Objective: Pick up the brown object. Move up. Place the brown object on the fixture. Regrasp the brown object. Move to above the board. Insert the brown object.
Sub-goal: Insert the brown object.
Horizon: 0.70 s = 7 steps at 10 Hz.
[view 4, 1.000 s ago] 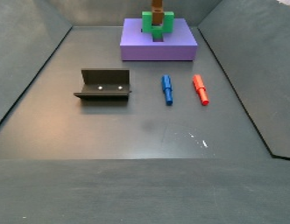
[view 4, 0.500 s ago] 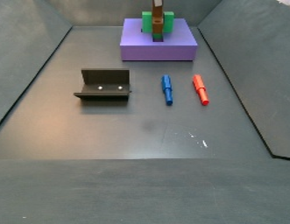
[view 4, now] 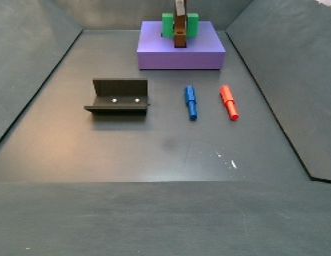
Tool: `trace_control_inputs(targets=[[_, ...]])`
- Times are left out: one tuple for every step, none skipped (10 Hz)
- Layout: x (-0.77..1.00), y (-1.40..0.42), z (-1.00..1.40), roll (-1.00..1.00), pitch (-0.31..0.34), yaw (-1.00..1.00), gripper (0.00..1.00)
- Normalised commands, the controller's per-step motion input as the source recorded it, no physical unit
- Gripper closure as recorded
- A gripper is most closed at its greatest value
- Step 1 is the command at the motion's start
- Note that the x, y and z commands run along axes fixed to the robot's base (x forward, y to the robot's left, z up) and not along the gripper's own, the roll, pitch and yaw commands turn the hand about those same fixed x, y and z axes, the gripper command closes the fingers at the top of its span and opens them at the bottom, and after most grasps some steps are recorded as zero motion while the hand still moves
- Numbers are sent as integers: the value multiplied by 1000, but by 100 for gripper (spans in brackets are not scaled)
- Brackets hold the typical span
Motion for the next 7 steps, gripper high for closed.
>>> trace_control_inputs(targets=[[69,-31,-306,66,0,-60,100],[0,-80,-289,47,0,-6,100],[0,-149,-249,86,0,0,100],[-14,-146,-231,154,0,77,100],[0,-94,-169,153,0,111,100],[63,0,-151,91,0,0,100],[129,0,-171,103,10,0,100]])
